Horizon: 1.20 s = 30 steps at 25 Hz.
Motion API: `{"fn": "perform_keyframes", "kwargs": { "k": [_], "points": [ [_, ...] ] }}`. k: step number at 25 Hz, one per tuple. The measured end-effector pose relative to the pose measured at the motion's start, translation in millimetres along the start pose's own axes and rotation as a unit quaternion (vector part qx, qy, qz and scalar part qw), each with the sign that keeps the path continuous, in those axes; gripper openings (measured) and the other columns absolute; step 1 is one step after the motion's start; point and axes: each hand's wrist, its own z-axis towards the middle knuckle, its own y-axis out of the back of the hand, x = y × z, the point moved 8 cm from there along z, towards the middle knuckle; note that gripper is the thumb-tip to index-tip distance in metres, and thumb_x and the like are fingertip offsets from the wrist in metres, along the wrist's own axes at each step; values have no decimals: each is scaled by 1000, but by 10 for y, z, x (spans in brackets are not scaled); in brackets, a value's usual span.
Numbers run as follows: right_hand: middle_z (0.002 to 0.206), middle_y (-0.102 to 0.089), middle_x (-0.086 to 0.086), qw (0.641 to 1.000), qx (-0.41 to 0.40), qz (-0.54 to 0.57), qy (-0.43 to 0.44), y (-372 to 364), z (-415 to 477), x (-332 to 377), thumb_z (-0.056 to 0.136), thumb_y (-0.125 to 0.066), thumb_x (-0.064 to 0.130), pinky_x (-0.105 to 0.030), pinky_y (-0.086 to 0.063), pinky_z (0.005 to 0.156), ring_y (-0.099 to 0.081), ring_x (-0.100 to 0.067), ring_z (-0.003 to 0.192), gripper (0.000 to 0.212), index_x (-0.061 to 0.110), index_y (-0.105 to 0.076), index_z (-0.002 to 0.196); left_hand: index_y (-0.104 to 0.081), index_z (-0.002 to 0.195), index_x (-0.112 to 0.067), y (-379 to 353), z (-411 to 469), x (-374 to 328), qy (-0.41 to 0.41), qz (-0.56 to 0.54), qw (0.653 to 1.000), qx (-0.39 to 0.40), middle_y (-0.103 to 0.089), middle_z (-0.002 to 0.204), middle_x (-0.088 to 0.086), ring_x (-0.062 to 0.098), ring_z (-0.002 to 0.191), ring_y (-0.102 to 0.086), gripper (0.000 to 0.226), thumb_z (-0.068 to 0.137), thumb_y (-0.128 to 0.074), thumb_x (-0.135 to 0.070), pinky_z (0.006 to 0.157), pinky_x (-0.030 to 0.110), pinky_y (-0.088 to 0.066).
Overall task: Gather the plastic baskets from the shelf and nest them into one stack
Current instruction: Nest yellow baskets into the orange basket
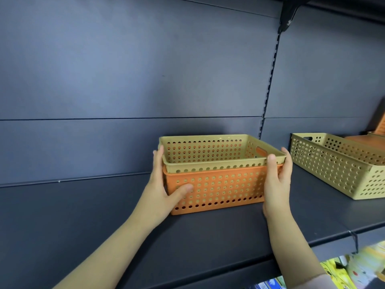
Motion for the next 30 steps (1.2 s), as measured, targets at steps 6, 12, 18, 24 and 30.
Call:
{"fn": "perform_keyframes", "kwargs": {
  "k": [6, 12, 18, 24, 30],
  "points": [
    [131, -55, 11, 992, -29, 68, -101, 72, 31, -116, 91, -58, 52, -32, -49, 89, -57, -5, 112, 57, 37, -38, 142, 3, 148, -60, -123, 26, -81, -11, 6, 1000, 3, -22, 164, -9, 8, 142, -39, 106, 75, -74, -53, 115, 44, -36],
    [102, -54, 8, 983, -20, 34, -179, 373, 442, -64, 89, -62, 41, -27, -42, 66, -52, -7, 81, 42, 29, -44, 126, -4, 151, -50, -511, 189, -205, 1, 9, 1000, -5, -32, 160, -12, 3, 134, -48, 106, 73, -75, -47, 111, 36, -42],
    [110, -63, -6, 955, 136, -260, -40, 819, 1130, 262, 94, -59, 38, -32, -45, 81, -61, -27, 109, 40, 12, -54, 123, 0, 155, -38, -1108, 453, -358, 20, -12, 999, -31, -31, 136, -44, -28, 114, -41, 112, 76, -78, -34, 99, 11, -39],
    [122, -67, -12, 828, 137, -517, 169, 1533, 1846, 651, 91, -56, 49, -40, -45, 93, -58, -33, 115, 48, 15, -64, 125, -35, 141, -38, -1491, 538, -566, 40, -106, 966, -231, -51, 117, -35, -25, 100, -51, 61, 89, -67, -36, 91, 12, -41],
    [113, -72, 1, 776, 200, -597, 48, 1962, 2108, 270, 85, -57, 63, -33, -51, 74, -67, -24, 101, 51, 26, -69, 119, -22, 151, -41, -1670, 485, -506, 41, -39, 967, -249, -48, 132, -21, 4, 120, -48, 74, 92, -65, -37, 100, 26, -35]
  ]
}}
